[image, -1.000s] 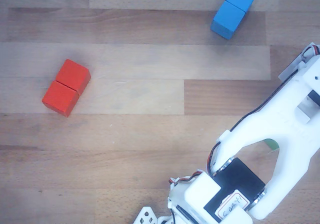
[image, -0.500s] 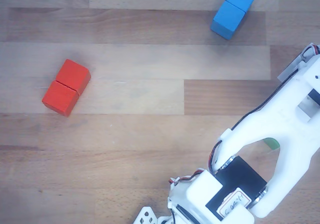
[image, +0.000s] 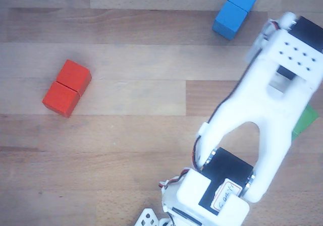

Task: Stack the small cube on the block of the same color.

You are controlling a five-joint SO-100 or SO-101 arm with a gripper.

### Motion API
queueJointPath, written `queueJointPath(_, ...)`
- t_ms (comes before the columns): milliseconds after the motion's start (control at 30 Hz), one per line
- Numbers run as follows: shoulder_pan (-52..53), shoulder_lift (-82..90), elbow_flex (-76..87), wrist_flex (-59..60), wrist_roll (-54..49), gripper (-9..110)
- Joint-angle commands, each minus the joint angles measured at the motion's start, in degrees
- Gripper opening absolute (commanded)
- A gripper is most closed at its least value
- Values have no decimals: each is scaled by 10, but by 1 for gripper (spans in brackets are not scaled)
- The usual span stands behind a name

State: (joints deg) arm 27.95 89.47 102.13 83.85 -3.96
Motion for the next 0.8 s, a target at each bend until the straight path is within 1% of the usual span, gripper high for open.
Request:
queueJointPath(0,-75,18,-54,7,4,28)
queueJointPath(133,-150,23,-54,5,4,28)
queueJointPath(300,-223,73,-46,-3,4,27)
queueJointPath(500,-275,103,-20,-8,6,27)
queueJointPath(600,-291,144,26,-40,6,27)
queueJointPath(667,-296,177,70,-70,6,25)
queueJointPath(767,-298,227,148,-118,6,17)
